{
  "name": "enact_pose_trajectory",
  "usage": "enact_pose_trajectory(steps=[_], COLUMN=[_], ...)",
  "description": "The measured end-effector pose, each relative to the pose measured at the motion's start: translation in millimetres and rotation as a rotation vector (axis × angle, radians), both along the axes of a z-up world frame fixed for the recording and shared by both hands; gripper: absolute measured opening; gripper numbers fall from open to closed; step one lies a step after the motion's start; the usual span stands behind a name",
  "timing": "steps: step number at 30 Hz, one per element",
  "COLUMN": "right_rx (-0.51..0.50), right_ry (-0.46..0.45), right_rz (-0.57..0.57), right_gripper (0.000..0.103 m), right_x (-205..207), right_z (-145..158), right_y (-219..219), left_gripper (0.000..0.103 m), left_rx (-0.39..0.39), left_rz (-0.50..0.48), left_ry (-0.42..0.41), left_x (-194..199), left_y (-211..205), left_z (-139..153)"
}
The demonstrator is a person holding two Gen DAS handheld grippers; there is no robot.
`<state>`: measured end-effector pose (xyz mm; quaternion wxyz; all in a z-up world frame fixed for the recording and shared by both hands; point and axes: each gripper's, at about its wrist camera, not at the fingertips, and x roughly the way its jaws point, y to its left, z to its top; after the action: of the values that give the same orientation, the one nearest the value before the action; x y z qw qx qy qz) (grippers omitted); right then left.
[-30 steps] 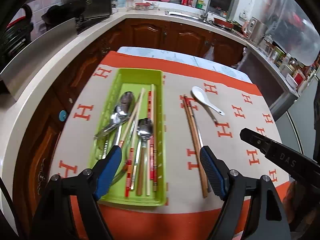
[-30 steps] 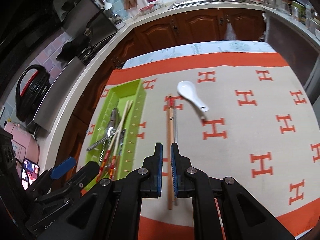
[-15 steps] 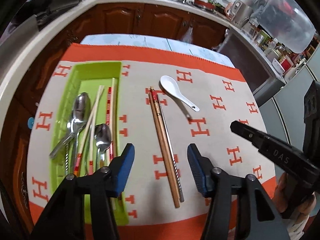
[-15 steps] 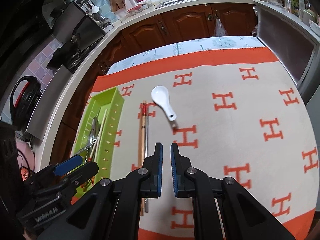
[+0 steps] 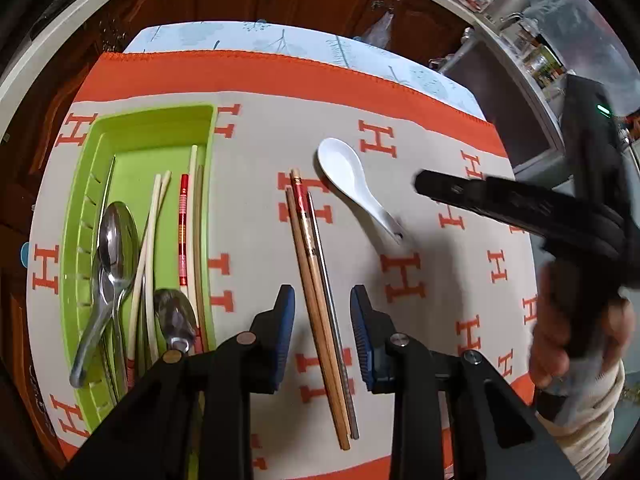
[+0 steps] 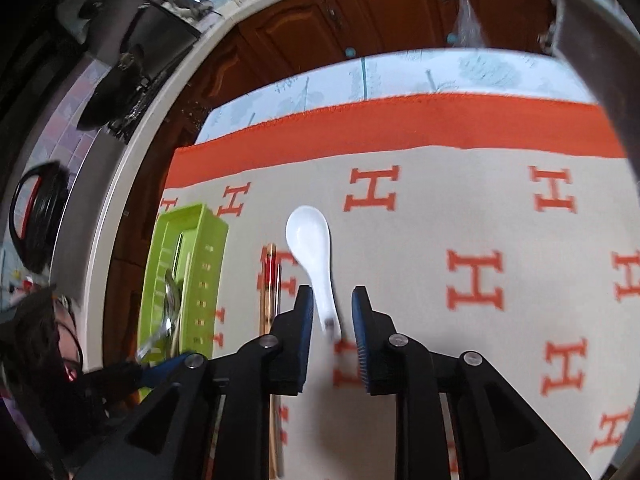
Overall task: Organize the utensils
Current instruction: 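Grasp the white ceramic spoon by its handle with the right gripper, then grasp the thin metal chopstick with the left gripper while the right lifts the white spoon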
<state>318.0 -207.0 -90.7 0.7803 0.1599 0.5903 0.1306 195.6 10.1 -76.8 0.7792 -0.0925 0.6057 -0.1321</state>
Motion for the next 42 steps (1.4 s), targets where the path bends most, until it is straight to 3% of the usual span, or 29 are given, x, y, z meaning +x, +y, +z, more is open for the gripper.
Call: enact_pose_trajectory(steps=[5, 9, 12, 19, 22, 24, 27, 42], right_rx=[-0.031, -0.048, -0.092, -0.296, -0.33, -0.318, -0.271, -0.044], right_ry=[0.059, 0.073, 0.051, -0.053, -0.076, -0.077, -0.084, -0.106], right_rz=[0.017, 0.04, 0.063, 0.173, 0.193, 0.195, 0.178, 0.011], right_gripper=[0.022, 0.022, 0.022, 0.022, 0.017, 0.008, 0.003, 0.002], right_x=[50, 67, 70, 55, 48, 44, 33, -37], right_z=[-37, -56, -61, -58, -57, -56, -48, -20], right_y=[18, 37, 51, 95, 101, 102, 93, 20], left_gripper=[0.027, 0.027, 0.027, 0.027, 0.027, 0.027, 0.027, 0.027], left_rx=[-0.004, -0.012, -0.028, -0.059, -0.062, -0.068, -0.07, -0.082], left_rz=[-0.014, -0.017, -0.019, -0.009, -0.014, -0.018, -0.022, -0.075], left_ry=[0.029, 0.037, 0.04, 0.057, 0.06, 0.062, 0.061, 0.098], left_x=[9, 10, 12, 16, 15, 14, 14, 16], left_y=[2, 6, 10, 17, 17, 15, 12, -25], left_z=[-6, -9, -11, -15, -15, -15, -15, -26])
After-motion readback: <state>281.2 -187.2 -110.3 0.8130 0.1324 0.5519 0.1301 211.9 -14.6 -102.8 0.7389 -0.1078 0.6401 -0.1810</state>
